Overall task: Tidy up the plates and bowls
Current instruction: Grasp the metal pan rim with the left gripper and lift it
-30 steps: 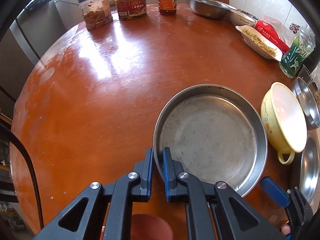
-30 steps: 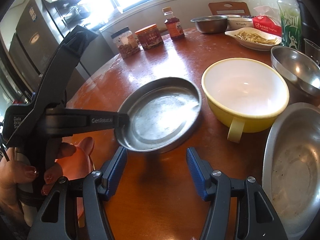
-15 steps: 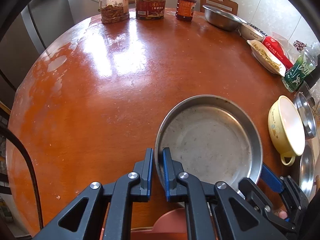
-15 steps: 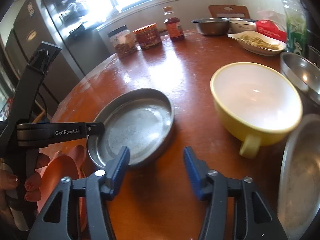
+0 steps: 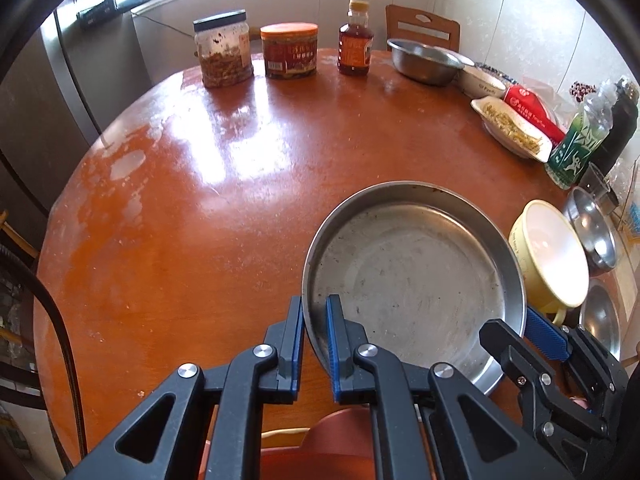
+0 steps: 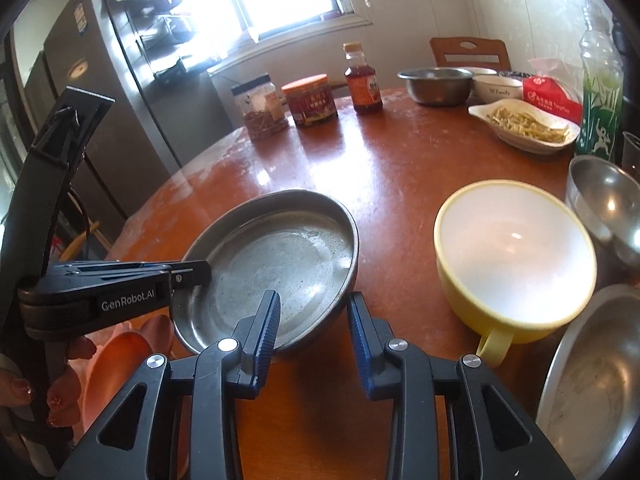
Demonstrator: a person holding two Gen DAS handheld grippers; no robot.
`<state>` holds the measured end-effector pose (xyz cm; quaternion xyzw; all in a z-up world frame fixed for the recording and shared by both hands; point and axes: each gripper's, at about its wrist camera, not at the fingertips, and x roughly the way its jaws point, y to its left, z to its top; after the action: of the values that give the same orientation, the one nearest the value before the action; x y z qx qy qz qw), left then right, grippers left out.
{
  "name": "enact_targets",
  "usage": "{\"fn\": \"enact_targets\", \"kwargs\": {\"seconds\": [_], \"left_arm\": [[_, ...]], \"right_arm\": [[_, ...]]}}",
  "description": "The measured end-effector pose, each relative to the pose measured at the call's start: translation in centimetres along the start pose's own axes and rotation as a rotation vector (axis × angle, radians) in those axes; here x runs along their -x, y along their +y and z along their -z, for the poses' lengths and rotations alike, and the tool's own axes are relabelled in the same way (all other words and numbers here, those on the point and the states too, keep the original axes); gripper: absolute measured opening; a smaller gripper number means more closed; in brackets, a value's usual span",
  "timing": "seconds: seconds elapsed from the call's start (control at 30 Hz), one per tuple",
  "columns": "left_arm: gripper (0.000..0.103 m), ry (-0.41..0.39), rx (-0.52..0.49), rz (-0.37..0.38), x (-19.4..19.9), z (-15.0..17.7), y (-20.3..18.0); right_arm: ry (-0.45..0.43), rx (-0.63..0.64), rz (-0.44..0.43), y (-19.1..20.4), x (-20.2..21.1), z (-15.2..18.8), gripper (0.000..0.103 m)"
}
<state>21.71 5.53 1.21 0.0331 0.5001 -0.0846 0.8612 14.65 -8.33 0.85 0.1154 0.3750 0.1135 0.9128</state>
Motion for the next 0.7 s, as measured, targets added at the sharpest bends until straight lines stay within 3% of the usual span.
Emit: {"fn": "enact_targets", "kwargs": {"seconds": [0.4,0.7], "left_arm": [[0.011,-0.077,-0.013,-0.013,2.8,-0.6,-0.9],[0.011,-0.145,0.044,-0.02,6.7,0.9,0.4]], "right_arm": [[-0.061,0.048,0.023,0.8,1.8,-1.8,0.036],[-0.1,0.094,-0.053,2.5,4.5,-1.9,0.036]]}}
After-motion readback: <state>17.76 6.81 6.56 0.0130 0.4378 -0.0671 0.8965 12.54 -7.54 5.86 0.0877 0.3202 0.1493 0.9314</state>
